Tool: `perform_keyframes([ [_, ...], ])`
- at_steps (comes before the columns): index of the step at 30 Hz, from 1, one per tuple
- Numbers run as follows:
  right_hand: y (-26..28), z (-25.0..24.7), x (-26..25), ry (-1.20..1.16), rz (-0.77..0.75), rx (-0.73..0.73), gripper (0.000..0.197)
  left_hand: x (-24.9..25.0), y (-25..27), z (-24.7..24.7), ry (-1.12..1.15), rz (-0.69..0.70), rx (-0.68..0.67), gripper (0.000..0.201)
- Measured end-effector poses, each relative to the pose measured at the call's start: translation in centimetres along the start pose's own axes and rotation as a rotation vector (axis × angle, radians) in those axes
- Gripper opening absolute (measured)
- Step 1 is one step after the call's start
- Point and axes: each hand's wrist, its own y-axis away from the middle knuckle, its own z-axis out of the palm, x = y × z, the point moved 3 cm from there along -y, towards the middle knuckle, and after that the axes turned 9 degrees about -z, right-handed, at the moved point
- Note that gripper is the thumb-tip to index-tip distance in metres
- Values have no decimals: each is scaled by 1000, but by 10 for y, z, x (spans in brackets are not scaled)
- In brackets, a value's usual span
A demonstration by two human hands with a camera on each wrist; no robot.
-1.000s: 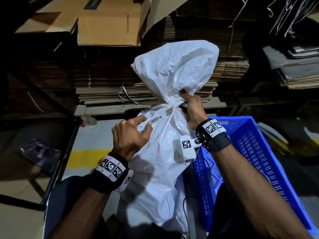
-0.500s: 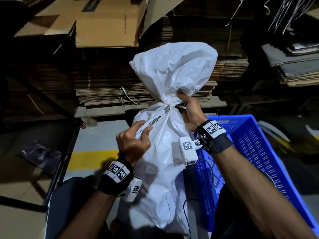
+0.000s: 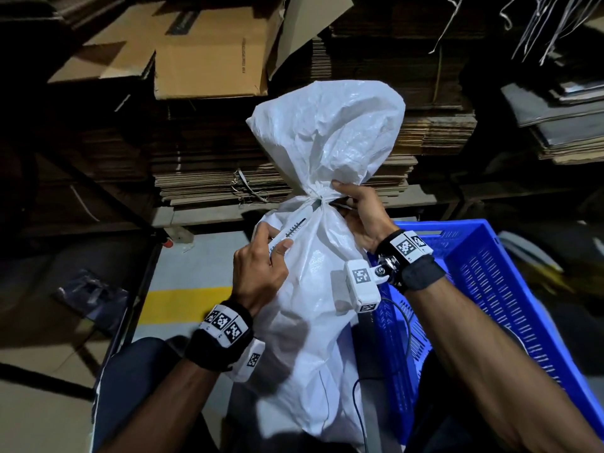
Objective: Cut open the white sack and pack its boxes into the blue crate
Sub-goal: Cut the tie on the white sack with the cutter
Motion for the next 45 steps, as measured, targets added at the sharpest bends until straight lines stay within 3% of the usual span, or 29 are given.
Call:
perform_keyframes([
  [3, 4, -1, -1, -65, 38, -125, 15, 3, 0, 1, -112, 25, -68, 17],
  [7, -1, -4, -3, 49, -20, -275, 40, 9, 0, -1, -224, 20, -138, 23],
  [11, -11, -10, 2, 315, -149, -318, 55, 6, -2, -7, -25, -82, -128, 20],
  [14, -13, -12, 11, 392, -184, -244, 60, 5, -5, -4, 72, -105, -105, 13],
  [18, -14, -10, 18, 441, -230, -165, 54, 2, -2, 0, 81, -120, -84, 21],
  [22, -14, -1, 26, 696, -312, -163, 40, 3, -1, 3, -49, -145, -61, 24],
  [25, -14, 2, 27, 648, -243, -202, 32, 4, -7, 1, -63, -185, -60, 19],
  [27, -10, 6, 26, 648, -210, -255, 41, 6, -12, 0, -62, -245, -105, 18],
  [30, -4, 7, 32, 799, -312, -230, 63, 15, -24, 2, -124, -317, -230, 25],
  [36, -2, 1, 33, 751, -326, -262, 72, 10, -33, 3, -124, -365, -460, 38],
  [39, -2, 1, 36, 757, -352, -278, 67, -3, -24, 3, 1, -426, -361, 49],
  [41, -1, 3, 39, 767, -387, -273, 64, -10, -15, 3, 55, -464, -282, 46],
  [45, -1, 6, 47, 733, -429, -268, 60, -8, -14, 8, 84, -429, -208, 48],
])
